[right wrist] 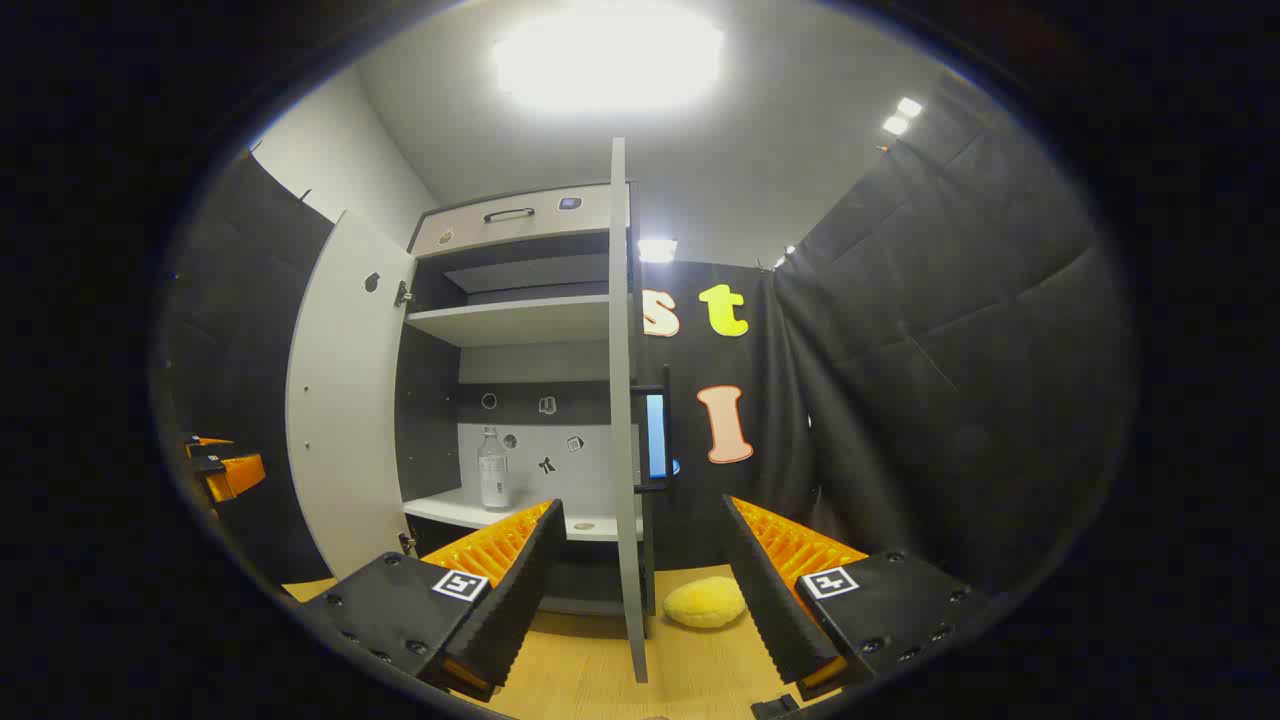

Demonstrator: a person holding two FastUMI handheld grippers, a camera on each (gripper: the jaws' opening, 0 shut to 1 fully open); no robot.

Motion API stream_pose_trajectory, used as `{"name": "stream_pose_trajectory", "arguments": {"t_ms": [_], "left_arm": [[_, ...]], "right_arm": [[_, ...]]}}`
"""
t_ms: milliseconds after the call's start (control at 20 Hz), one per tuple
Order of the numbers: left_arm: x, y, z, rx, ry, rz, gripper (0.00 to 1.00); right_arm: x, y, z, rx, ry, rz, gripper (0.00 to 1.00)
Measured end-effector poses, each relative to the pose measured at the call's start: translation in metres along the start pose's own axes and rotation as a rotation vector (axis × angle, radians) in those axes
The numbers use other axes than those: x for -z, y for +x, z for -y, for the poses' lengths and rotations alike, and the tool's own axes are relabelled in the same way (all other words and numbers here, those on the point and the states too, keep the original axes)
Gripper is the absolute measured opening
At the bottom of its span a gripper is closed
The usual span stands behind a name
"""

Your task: Grasp the bottle in the cabinet with the left hand and place it on the coaster, then close the right door with the right hand and the left door with the left hand.

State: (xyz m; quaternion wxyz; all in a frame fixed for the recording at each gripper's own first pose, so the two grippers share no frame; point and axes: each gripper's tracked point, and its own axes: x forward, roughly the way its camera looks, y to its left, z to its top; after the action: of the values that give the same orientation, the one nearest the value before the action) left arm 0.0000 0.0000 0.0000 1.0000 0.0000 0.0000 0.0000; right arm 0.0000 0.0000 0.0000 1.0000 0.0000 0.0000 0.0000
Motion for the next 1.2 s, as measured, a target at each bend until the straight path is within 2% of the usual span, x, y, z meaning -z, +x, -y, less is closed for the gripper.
{"name": "stream_pose_trajectory", "arguments": {"t_ms": [50, 100, 150, 200, 300, 350, 400, 450, 500, 550, 700, 750, 800, 950, 1000, 1050, 1150, 1200], "left_arm": [[0.001, 0.001, 0.001, -0.002, -0.006, 0.000, 0.85], [0.001, 0.001, 0.001, -0.005, -0.008, -0.001, 0.78], [0.002, 0.000, 0.001, -0.006, -0.008, -0.002, 0.92], [0.001, 0.001, 0.002, -0.007, -0.006, -0.002, 0.85], [0.001, 0.000, 0.001, -0.006, -0.005, -0.003, 0.85], [0.002, 0.002, 0.001, -0.005, -0.007, -0.002, 0.92], [0.001, 0.003, 0.000, -0.003, -0.009, 0.001, 0.92], [0.001, 0.002, 0.000, -0.001, -0.009, 0.003, 0.85], [0.001, 0.003, 0.000, 0.001, -0.006, 0.002, 0.92], [0.001, 0.003, 0.000, 0.004, -0.002, 0.003, 0.85], [0.000, 0.005, 0.000, 0.007, 0.002, 0.006, 0.85], [-0.001, 0.005, 0.002, 0.011, -0.003, 0.009, 0.92], [-0.001, 0.006, 0.005, 0.014, -0.010, 0.010, 0.85], [-0.003, 0.009, 0.013, 0.019, -0.012, 0.013, 0.85], [-0.004, 0.012, 0.016, 0.021, -0.010, 0.015, 0.85], [-0.005, 0.013, 0.020, 0.025, -0.010, 0.018, 0.85], [-0.004, 0.021, 0.029, 0.042, -0.023, 0.012, 0.86], [-0.004, 0.026, 0.034, 0.051, -0.029, 0.004, 0.92]], "right_arm": [[0.001, -0.001, 0.001, -0.002, 0.000, -0.001, 0.94], [0.000, -0.001, 0.002, -0.004, 0.000, 0.001, 0.98], [-0.002, 0.000, 0.003, -0.003, 0.001, 0.007, 0.98], [-0.003, 0.000, 0.005, 0.000, -0.001, 0.011, 0.98], [-0.003, 0.000, 0.006, 0.003, -0.003, 0.013, 0.98], [-0.003, -0.001, 0.006, 0.005, -0.002, 0.012, 0.98], [-0.002, -0.002, 0.007, 0.007, 0.000, 0.013, 0.98], [-0.002, -0.002, 0.008, 0.010, 0.002, 0.013, 0.98], [-0.001, -0.002, 0.007, 0.012, 0.006, 0.010, 0.98], [0.000, -0.002, 0.007, 0.009, 0.010, 0.008, 0.98], [0.002, -0.003, 0.007, 0.007, 0.004, 0.005, 0.98], [0.003, -0.003, 0.008, 0.005, 0.000, 0.004, 0.94], [0.003, -0.004, 0.010, 0.003, -0.006, 0.004, 0.98], [0.006, -0.005, 0.017, 0.000, -0.008, 0.001, 0.98], [0.008, -0.005, 0.021, -0.003, -0.001, -0.001, 0.94], [0.009, -0.006, 0.024, -0.007, 0.008, -0.003, 0.94], [0.013, -0.007, 0.032, -0.008, 0.016, -0.003, 0.98], [0.015, -0.007, 0.037, -0.003, 0.018, -0.008, 0.98]]}}
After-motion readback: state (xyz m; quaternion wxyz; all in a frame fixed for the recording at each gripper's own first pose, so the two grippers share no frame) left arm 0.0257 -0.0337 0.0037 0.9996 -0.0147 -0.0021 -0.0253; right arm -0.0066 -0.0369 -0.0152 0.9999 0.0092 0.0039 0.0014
